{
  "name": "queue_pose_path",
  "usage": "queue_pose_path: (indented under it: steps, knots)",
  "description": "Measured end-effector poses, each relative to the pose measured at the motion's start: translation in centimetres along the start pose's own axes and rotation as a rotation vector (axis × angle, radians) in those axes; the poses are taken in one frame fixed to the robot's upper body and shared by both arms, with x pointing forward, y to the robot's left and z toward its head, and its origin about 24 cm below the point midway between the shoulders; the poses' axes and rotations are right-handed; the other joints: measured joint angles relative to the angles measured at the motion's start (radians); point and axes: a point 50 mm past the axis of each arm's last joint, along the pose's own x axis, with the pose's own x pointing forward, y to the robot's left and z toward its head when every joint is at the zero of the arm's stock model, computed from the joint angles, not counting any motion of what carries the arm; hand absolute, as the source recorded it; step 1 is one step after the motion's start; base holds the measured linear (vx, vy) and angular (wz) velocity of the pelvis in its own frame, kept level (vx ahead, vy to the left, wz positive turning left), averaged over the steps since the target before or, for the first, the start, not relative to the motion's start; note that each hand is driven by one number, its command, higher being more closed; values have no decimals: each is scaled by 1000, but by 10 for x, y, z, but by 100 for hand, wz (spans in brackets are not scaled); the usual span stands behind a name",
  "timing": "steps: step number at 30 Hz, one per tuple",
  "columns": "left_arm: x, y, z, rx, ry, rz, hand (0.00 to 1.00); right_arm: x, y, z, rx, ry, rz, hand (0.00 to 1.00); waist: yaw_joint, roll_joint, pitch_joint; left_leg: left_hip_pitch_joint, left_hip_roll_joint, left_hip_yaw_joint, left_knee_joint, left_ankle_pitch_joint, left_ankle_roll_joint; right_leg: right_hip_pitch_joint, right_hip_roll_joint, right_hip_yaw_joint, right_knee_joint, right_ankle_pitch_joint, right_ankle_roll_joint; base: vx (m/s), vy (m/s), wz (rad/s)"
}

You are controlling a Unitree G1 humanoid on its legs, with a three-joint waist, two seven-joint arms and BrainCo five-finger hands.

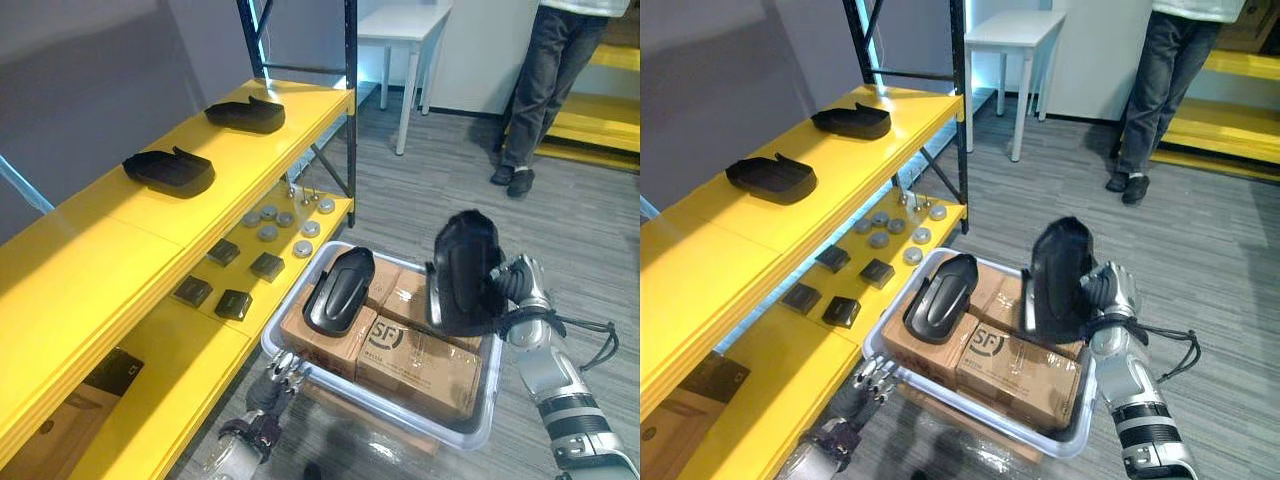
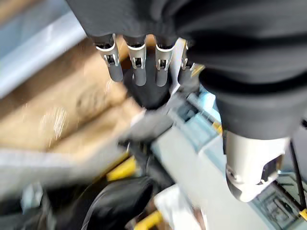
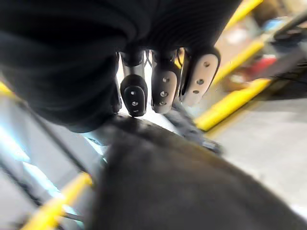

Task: Walk over and take plastic housings, then place them on the shelf

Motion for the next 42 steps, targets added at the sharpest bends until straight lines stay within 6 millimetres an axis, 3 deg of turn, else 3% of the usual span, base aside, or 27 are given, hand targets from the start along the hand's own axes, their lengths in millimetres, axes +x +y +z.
queue_pose_path:
  steps: [4, 13, 16, 20, 26, 33, 34, 37, 42]
  knots:
    - [25, -5, -16, -54, 112, -32, 0, -11, 22, 39, 59, -209, 62, 100, -2, -7, -52, 15, 23, 21, -1, -3, -4, 17, 31, 21, -40, 23, -12, -28, -28, -15]
    - [31, 10, -25, -95, 191, 5, 0, -14, 24, 73, 109, -445, 95, 100, -14, -8, -89, 12, 51, 45, -5, 0, -8, 17, 68, 43, -87, 58, -28, -38, -44, -11]
    - [42, -4, -10, -73, 133, -91, 0, -21, 34, 81, 115, -510, 168, 100, -11, -9, -103, 10, 56, 47, -5, 4, -13, 22, 77, 45, -107, 71, -31, 3, -32, -4]
    - [53, -38, 16, -101, 1, -299, 0, -39, 56, 93, 128, -595, 311, 100, -11, -9, -109, 10, 60, 47, -4, 7, -16, 26, 83, 45, -117, 76, -33, -1, -8, 0]
    - [49, -51, 34, -218, -153, -442, 0, -42, 60, 96, 157, -598, 316, 100, -10, -18, -122, 11, 59, 45, -2, 8, -17, 30, 84, 42, -120, 76, -33, 0, 0, 0]
    - [41, -64, 49, -77, -250, -439, 0, -56, 66, 81, 196, -558, 327, 100, -11, -24, -152, 15, 51, 39, -5, 9, -17, 37, 83, 35, -120, 76, -33, -2, -4, 2]
    - [40, -66, 50, -49, -250, -431, 100, -57, 66, 79, 197, -551, 329, 100, -10, -24, -153, 15, 51, 39, -5, 9, -17, 37, 83, 35, -120, 76, -33, -12, -8, 4]
    - [38, -66, 52, 76, -245, -378, 100, -62, 69, 74, 191, -535, 344, 100, -8, -25, -159, 11, 51, 35, -5, 9, -15, 37, 82, 34, -125, 79, -33, -5, -3, 1]
    - [36, -44, 52, 310, -159, -221, 100, -69, 74, 69, 196, -520, 382, 100, 3, -27, -171, 9, 60, 23, -5, 10, -17, 55, 96, 26, -160, 92, -39, -1, -17, 3]
